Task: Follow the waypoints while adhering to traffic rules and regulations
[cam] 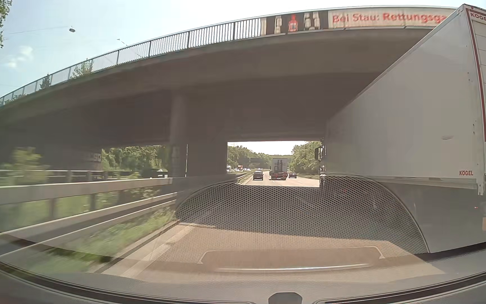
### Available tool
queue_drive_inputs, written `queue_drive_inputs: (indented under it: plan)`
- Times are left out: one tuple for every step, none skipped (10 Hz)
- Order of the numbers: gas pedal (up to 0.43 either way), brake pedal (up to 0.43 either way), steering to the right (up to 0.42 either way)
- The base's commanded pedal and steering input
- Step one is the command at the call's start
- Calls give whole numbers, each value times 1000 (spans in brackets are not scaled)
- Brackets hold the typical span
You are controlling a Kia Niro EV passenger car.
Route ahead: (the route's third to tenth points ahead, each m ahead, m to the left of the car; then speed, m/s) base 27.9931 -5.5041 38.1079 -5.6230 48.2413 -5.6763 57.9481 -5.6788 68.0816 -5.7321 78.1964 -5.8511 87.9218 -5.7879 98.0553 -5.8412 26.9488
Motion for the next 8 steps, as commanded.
queue_drive_inputs:
  plan:
    - [268,30,3]
    - [268,30,3]
    - [268,30,3]
    - [268,30,3]
    - [268,30,2]
    - [268,30,2]
    - [268,30,2]
    - [268,30,1]
